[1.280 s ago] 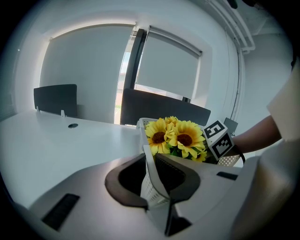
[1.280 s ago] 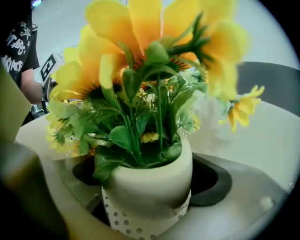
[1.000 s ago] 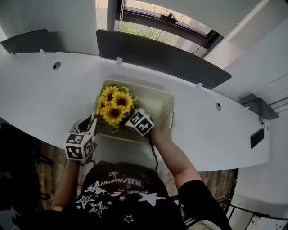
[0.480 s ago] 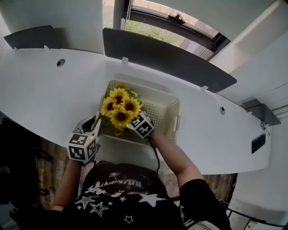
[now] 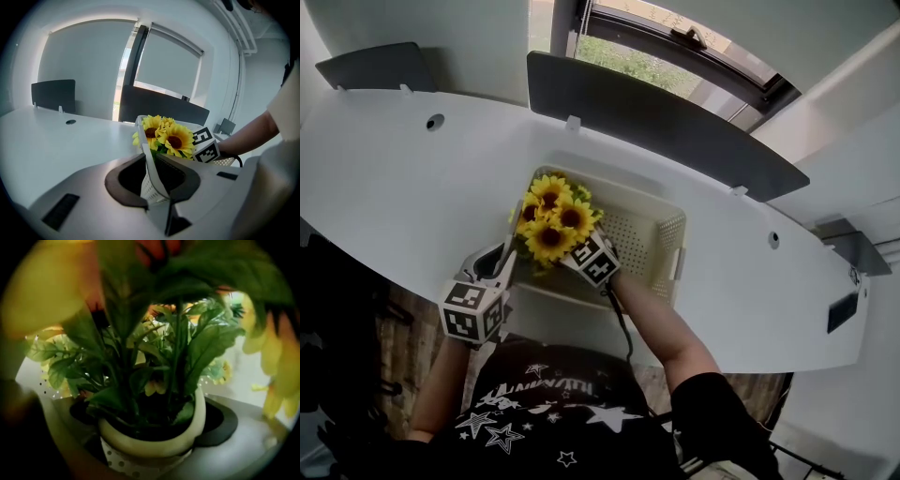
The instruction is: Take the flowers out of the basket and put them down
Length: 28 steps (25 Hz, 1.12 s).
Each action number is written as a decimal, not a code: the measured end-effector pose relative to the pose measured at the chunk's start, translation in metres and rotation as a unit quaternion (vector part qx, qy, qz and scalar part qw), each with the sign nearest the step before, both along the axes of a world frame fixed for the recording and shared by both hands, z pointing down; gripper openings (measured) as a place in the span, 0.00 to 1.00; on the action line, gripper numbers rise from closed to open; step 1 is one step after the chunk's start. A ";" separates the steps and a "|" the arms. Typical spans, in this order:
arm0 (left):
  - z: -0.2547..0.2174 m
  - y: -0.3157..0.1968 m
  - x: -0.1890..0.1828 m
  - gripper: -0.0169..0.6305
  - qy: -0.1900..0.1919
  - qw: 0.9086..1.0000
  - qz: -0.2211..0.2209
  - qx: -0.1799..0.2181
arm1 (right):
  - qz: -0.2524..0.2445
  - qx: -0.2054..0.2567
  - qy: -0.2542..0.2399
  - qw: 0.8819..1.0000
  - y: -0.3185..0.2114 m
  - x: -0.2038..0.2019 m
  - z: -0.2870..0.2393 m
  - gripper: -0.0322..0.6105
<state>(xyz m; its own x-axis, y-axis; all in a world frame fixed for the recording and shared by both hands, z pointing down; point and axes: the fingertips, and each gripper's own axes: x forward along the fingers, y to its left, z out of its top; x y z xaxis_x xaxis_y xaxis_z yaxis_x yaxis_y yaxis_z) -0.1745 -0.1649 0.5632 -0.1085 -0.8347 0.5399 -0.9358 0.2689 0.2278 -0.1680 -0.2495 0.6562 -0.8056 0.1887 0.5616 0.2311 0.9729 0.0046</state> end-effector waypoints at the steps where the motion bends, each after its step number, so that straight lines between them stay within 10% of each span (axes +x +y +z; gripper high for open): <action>1: 0.000 0.000 0.000 0.13 0.000 1.000 0.000 0.000 | 0.002 0.001 0.000 1.000 -0.001 0.000 0.000 0.94; 28: 0.002 -0.003 -0.004 0.13 0.006 1.000 0.024 0.006 | 0.050 -0.026 -0.059 0.997 -0.017 0.004 -0.069 0.91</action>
<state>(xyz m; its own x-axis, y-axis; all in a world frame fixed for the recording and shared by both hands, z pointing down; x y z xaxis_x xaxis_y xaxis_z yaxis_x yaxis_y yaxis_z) -0.1789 -0.1675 0.5654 -0.0626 -0.8451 0.5309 -0.9448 0.2217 0.2414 -0.1644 -0.2665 0.5870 -0.8821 0.1310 0.4525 0.1344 0.9906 -0.0249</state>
